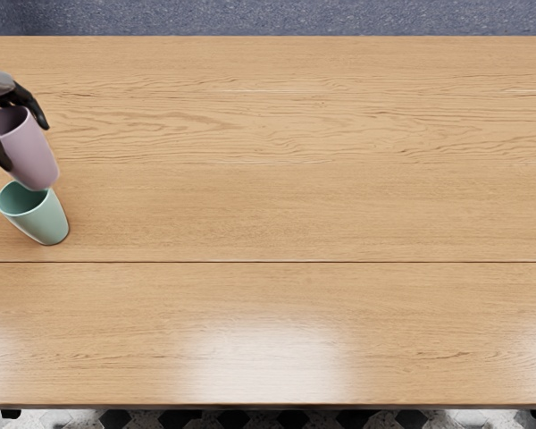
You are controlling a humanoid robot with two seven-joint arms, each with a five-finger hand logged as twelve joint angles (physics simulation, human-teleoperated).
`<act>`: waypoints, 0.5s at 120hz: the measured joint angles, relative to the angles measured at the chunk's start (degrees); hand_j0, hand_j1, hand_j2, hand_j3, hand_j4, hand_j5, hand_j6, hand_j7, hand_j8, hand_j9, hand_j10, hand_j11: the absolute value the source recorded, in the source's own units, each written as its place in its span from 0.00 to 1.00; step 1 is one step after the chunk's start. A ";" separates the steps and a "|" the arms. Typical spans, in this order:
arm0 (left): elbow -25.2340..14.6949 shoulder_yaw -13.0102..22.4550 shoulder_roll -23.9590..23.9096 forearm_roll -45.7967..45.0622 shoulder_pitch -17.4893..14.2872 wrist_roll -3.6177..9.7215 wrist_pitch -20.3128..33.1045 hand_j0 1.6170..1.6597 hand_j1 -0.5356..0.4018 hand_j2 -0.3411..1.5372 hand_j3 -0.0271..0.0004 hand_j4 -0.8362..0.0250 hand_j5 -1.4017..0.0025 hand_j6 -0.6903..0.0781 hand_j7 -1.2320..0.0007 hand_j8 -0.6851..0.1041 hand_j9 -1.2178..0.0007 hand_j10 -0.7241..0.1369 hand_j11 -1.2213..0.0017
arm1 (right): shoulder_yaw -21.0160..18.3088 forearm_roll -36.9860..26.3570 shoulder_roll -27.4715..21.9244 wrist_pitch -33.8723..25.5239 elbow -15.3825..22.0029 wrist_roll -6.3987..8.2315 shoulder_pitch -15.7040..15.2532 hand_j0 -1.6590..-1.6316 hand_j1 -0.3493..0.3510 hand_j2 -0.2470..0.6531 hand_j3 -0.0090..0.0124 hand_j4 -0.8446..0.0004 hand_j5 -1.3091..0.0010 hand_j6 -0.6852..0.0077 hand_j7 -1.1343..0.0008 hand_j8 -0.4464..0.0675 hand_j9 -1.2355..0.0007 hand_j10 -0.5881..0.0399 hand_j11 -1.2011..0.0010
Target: Pick up cup and place in cup with left hand
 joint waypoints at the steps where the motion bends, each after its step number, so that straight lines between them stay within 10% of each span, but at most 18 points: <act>1: -0.01 0.06 0.00 0.00 0.00 0.00 0.00 0.85 0.43 0.24 0.99 0.41 0.53 0.53 0.46 0.59 0.46 0.42 0.44 | -0.01 0.00 0.00 0.00 0.00 0.00 0.00 0.04 0.00 0.27 0.42 1.00 1.00 0.99 1.00 0.87 1.00 0.94 1.00; 60: 0.18 3.03 2.07 0.16 -0.96 -0.15 0.10 0.81 0.45 0.23 0.99 0.34 0.55 0.52 0.46 0.58 0.45 0.40 0.44 | 0.00 0.00 0.00 0.00 0.00 0.00 -0.01 0.04 0.00 0.27 0.42 1.00 1.00 0.99 1.00 0.87 1.00 0.94 1.00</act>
